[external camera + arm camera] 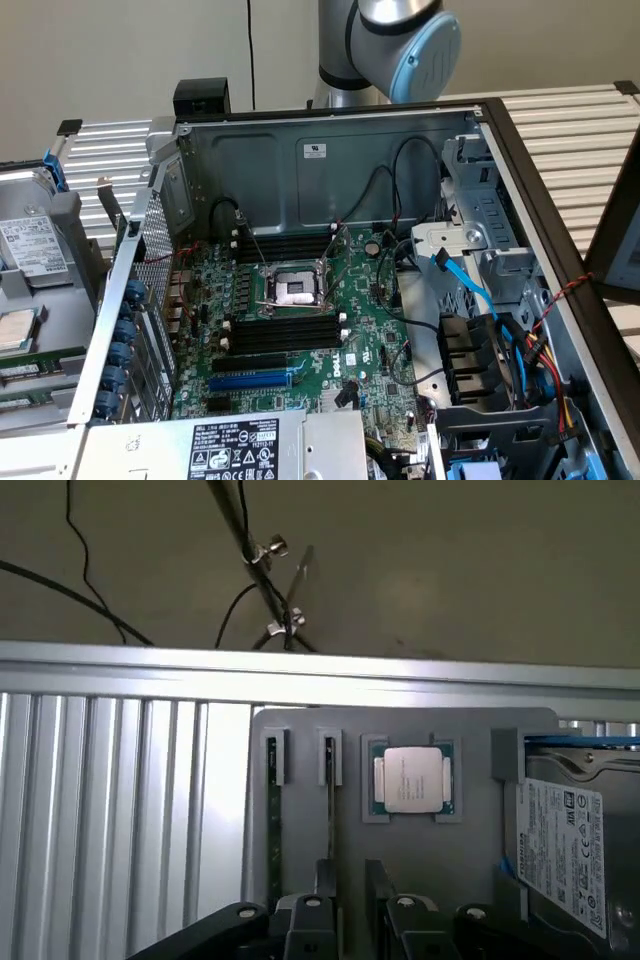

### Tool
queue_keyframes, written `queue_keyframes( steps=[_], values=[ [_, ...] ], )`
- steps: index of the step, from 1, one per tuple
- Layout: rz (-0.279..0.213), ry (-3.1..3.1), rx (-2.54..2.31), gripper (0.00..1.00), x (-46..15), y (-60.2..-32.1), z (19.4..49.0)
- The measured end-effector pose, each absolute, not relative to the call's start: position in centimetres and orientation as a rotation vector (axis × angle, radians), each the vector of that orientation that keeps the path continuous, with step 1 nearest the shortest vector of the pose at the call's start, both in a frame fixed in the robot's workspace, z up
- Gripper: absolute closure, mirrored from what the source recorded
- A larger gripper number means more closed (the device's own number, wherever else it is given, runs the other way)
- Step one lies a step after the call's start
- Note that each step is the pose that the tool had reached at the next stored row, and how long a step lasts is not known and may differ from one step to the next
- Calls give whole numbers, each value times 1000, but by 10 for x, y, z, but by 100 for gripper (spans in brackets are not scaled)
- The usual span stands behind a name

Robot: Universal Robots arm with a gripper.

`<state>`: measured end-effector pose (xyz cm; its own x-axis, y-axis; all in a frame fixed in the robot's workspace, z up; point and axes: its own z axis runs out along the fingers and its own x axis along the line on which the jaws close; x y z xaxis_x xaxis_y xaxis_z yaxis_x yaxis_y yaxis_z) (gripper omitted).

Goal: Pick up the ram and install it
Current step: 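Pick up the ram and move it above insertion slot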

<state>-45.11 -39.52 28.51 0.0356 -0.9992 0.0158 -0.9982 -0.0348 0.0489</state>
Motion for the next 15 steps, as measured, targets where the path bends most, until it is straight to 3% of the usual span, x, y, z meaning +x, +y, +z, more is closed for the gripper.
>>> queue_keyframes(
  steps=[8,15],
  values=[
    [-35,-2149,2228,74,-444,-427,270],
    [-35,-2148,2228,74,-416,-431,258]
  ],
)
